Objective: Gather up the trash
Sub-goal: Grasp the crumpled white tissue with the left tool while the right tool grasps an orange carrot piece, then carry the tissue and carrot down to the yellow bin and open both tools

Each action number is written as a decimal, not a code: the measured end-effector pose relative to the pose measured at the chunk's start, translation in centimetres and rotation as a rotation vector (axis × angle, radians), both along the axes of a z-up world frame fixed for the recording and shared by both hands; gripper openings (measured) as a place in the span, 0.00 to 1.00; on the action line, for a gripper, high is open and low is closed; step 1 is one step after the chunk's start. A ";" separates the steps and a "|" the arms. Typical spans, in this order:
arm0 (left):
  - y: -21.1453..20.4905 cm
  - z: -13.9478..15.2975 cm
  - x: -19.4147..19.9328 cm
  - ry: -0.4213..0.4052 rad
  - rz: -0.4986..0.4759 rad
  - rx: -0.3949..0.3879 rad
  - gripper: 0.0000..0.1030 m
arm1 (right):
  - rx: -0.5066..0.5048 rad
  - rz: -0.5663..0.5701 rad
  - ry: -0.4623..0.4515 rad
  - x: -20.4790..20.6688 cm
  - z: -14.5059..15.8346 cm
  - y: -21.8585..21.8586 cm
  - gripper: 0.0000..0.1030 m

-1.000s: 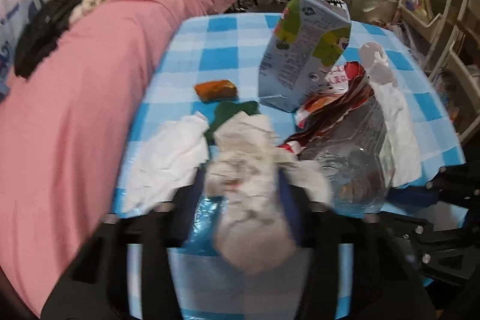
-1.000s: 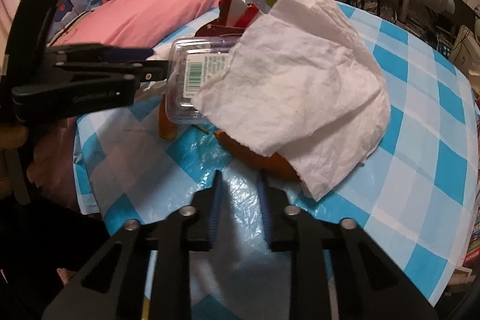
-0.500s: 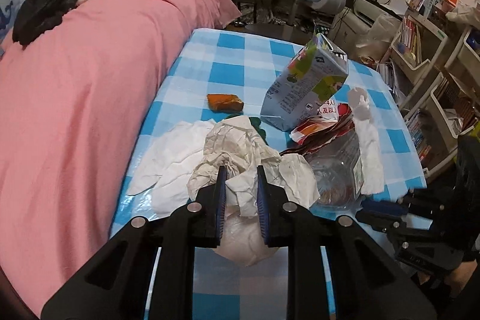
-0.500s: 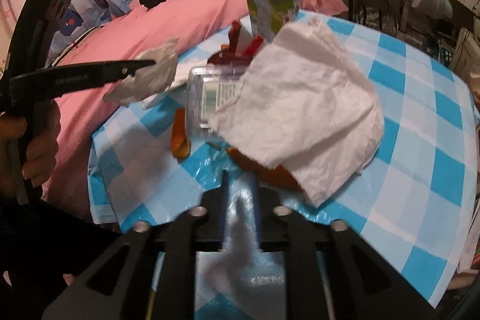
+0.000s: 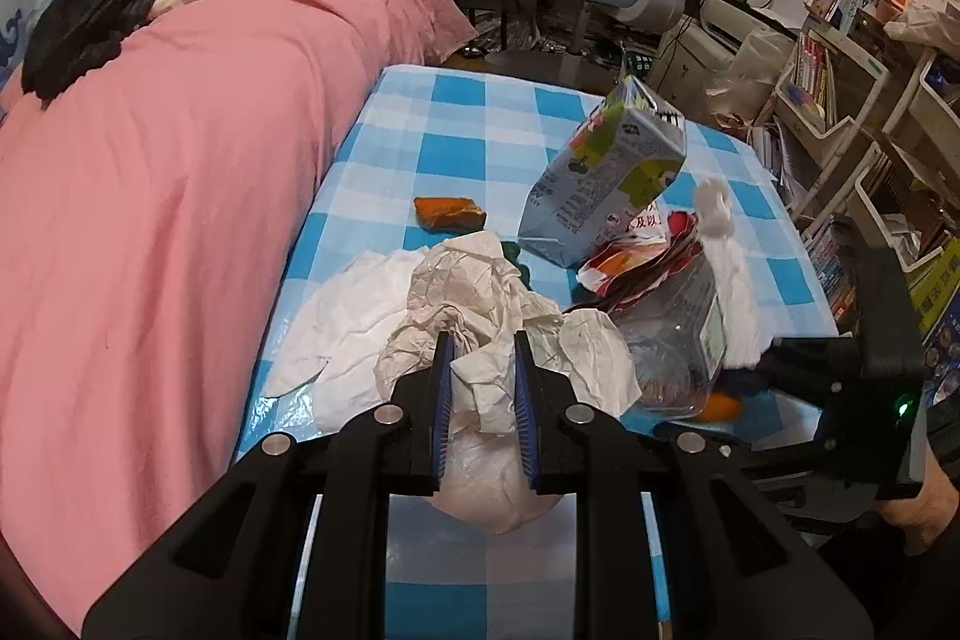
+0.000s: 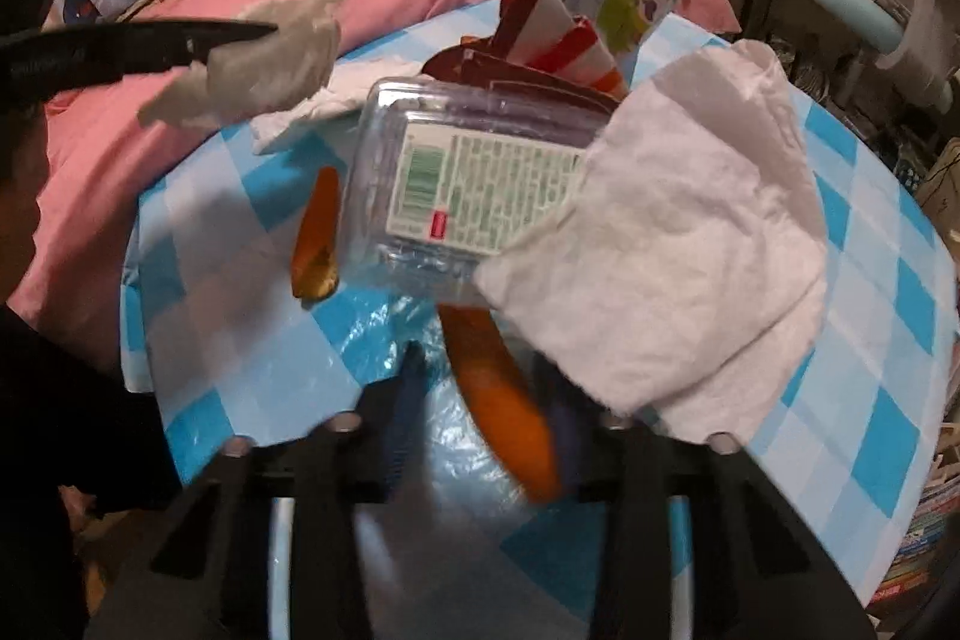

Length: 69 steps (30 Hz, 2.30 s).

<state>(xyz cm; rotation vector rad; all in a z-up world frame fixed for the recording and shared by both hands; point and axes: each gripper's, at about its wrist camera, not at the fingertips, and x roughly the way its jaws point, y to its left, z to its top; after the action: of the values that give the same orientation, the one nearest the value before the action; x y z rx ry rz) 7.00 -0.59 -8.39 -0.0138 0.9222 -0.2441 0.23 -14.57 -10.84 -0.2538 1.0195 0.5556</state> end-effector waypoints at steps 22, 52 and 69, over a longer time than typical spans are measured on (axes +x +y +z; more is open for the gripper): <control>1.8 0.6 -9.1 -0.034 0.007 -0.073 0.18 | 0.318 0.032 0.123 -13.6 1.3 2.7 0.19; -3.2 -4.3 -20.6 0.129 -0.168 0.007 0.18 | 0.371 -0.312 0.064 -16.3 0.6 -3.8 0.50; -1.5 -2.7 -21.8 0.061 -0.085 -0.017 0.63 | 0.372 -0.346 0.031 -16.2 0.8 -4.5 0.52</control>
<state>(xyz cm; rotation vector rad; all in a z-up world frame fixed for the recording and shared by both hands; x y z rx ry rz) -14.84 -2.10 -11.14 0.0025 0.9823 -0.3313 -16.02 -19.04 -10.00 0.2582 0.9432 0.4228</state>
